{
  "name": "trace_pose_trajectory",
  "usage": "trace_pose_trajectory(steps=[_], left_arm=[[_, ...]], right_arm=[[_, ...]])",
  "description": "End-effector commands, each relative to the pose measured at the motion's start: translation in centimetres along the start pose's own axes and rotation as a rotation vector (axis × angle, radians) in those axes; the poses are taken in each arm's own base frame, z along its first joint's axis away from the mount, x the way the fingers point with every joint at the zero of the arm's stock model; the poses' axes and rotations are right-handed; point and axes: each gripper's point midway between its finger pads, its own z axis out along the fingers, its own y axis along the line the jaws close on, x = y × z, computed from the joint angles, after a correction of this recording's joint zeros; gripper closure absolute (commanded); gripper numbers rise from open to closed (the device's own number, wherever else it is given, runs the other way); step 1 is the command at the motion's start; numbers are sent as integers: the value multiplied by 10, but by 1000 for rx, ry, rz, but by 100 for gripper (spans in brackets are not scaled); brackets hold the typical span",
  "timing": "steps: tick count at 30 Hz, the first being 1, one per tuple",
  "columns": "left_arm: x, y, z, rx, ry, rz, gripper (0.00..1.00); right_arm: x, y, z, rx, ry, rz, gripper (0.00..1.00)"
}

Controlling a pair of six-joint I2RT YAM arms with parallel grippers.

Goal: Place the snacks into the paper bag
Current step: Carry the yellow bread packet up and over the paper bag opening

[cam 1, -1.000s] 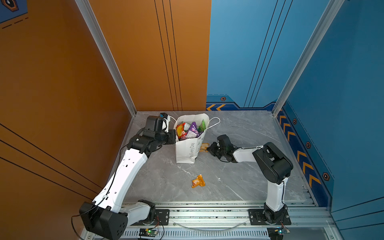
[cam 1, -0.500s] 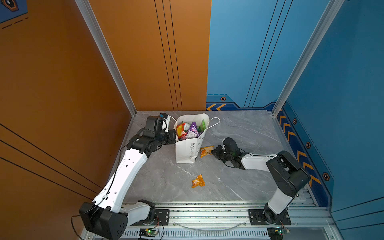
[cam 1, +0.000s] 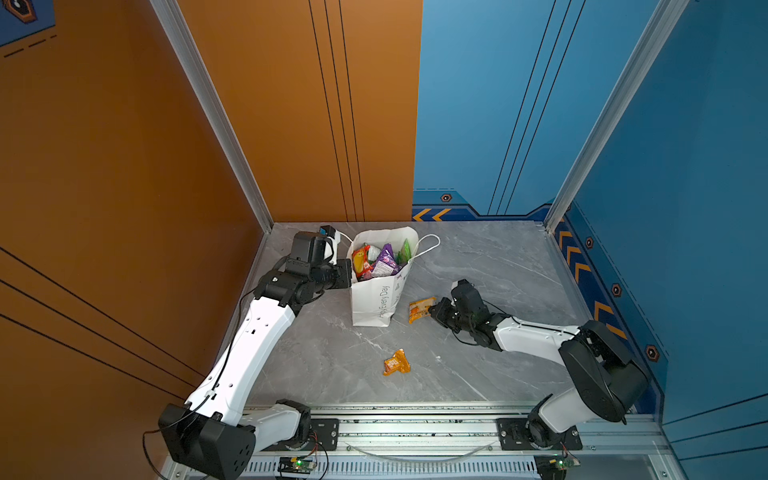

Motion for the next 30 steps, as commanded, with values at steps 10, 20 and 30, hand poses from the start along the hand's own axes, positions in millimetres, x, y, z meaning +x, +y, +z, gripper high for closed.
trace_pose_trajectory(steps=[10,20,30], left_arm=[[-18,-6,-11,9,-94,46,100],[-19,-7,-11,12,-95,46,100],[-18,-7,-11,14,-92,45,100]], right_arm=[[-6,-6,-65,108,-137,-135,100],[-31,47,-139,84,-300,-290,100],[-60,132,-203,-5,-422,-459,100]])
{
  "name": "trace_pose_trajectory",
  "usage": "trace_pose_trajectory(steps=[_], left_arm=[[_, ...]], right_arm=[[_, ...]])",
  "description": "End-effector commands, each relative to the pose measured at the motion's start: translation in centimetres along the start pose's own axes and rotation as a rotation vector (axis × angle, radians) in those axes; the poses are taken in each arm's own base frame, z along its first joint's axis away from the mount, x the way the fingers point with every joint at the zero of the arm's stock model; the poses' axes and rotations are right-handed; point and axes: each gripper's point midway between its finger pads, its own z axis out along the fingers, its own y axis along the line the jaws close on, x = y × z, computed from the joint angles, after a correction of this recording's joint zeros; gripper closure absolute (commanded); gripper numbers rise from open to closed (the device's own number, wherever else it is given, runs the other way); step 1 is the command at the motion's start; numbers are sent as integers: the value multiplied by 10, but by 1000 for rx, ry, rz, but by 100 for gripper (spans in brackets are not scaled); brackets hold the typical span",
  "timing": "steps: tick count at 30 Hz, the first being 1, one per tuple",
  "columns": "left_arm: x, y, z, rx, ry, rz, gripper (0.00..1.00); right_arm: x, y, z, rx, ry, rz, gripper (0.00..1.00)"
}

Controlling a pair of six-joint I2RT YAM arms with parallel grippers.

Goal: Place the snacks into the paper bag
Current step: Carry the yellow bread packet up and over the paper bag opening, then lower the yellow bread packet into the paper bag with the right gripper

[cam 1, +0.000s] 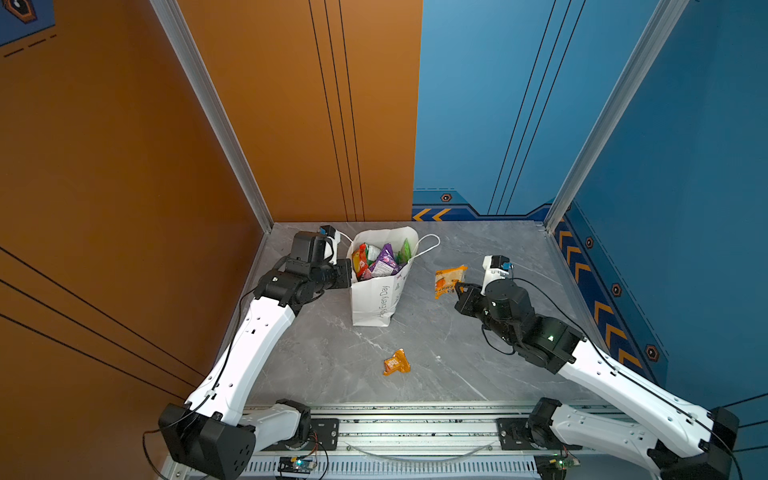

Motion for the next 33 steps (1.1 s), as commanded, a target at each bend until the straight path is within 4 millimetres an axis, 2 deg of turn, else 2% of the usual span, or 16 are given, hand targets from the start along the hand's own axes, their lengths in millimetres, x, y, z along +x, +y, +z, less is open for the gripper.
trace_pose_trajectory(steps=[1,7,15,18,26,33], left_arm=[[-19,-7,-10,15,-92,45,100],[-19,-8,-11,18,-94,44,100],[-19,-9,-11,25,-93,41,100],[-19,-9,-12,24,-94,43,100],[-18,-10,-12,26,-93,41,100],[-18,-11,-11,29,-91,40,100]], right_arm=[[-26,17,-15,20,-49,-125,100],[-54,63,-27,-48,-94,-205,100],[-62,124,-17,-138,-63,-306,100],[-61,142,-11,-158,-47,-333,100],[-52,169,11,-174,0,-369,100],[-42,176,41,-133,45,-402,100]])
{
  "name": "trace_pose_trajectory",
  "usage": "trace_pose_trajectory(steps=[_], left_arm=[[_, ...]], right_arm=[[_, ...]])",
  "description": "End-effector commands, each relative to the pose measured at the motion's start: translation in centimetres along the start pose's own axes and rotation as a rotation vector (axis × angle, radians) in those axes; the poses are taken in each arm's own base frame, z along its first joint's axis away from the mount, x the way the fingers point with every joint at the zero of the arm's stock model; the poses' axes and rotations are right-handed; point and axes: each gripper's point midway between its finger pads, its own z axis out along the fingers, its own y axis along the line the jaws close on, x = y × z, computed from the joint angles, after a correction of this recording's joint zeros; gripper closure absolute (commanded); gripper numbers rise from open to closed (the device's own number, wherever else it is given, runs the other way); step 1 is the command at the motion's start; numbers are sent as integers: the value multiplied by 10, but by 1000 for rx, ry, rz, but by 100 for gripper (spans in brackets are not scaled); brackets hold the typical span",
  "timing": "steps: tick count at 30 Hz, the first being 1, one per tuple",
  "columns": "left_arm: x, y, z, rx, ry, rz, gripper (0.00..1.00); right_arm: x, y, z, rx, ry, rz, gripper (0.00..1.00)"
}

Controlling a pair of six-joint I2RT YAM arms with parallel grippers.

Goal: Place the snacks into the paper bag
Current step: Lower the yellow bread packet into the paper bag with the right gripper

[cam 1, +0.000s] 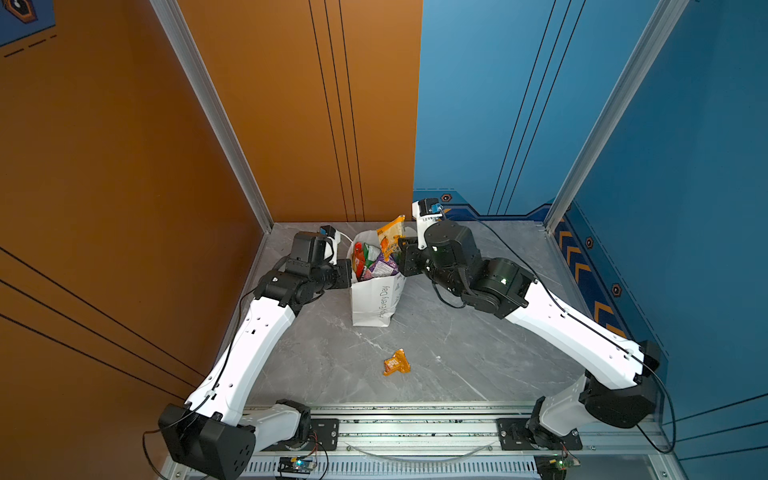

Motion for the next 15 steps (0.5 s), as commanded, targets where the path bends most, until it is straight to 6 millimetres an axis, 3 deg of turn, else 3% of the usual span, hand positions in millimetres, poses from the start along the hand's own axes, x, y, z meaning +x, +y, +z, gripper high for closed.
trace_pose_trajectory(steps=[1,15], left_arm=[[-18,-10,-12,28,-91,40,100],[-18,-10,-11,28,-91,39,100]], right_arm=[[4,3,8,0,38,-28,100],[44,-10,76,32,187,5,100]])
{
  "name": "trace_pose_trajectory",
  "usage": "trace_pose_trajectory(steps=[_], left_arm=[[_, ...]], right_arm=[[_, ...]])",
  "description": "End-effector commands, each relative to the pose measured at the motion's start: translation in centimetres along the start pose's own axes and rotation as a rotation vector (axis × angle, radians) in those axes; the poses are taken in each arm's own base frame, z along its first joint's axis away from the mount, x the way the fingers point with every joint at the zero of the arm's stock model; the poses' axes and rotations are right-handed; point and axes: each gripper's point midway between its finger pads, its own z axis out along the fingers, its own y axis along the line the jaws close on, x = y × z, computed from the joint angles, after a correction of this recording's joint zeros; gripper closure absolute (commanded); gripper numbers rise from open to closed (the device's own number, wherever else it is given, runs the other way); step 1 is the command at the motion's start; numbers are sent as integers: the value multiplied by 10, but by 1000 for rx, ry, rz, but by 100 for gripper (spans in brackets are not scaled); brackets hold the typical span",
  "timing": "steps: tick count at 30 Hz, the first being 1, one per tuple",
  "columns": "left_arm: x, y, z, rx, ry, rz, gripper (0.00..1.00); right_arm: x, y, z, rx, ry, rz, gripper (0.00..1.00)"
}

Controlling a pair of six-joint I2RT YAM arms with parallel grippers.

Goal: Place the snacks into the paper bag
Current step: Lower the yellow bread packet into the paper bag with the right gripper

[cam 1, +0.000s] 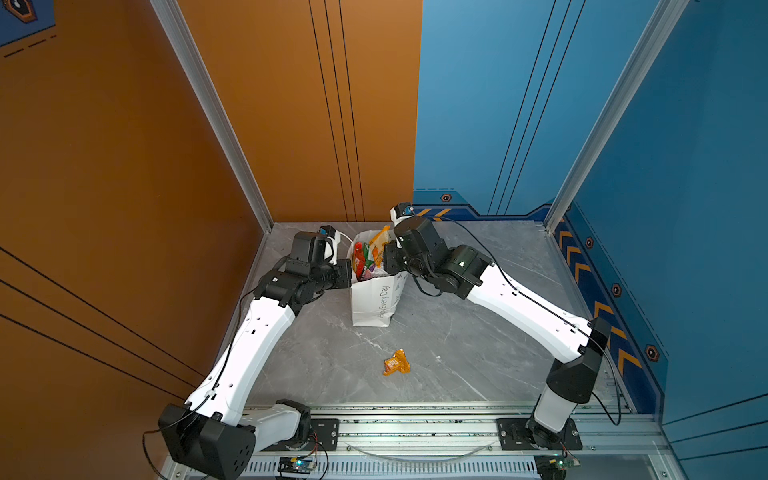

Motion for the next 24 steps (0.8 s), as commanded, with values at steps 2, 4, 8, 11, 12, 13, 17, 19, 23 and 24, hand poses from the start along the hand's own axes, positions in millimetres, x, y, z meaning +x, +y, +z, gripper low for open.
trace_pose_trajectory(steps=[2,4,8,11,12,13,17,19,23,24], left_arm=[[-18,-10,-11,29,-90,38,100],[-18,-10,-11,29,-89,38,100],[-18,-10,-11,28,-90,38,100],[-18,-9,-11,28,-88,37,100],[-18,-10,-11,28,-90,38,100],[-18,-9,-11,28,-89,38,100],[-18,-10,-11,28,-89,38,100],[-18,-10,-11,30,-89,38,100],[-19,-9,-11,25,-92,38,100],[-18,-8,-11,23,-91,36,100]], right_arm=[[2,5,9,-27,35,26,100],[5,7,16,-27,48,25,100],[12,9,29,-25,73,25,100],[16,9,39,-14,89,20,100],[16,8,41,-11,93,18,100],[18,7,44,-2,98,15,100],[24,-5,56,44,123,18,100],[26,-11,59,67,129,21,100],[27,-14,60,80,132,18,100],[26,-13,59,74,131,19,100]])
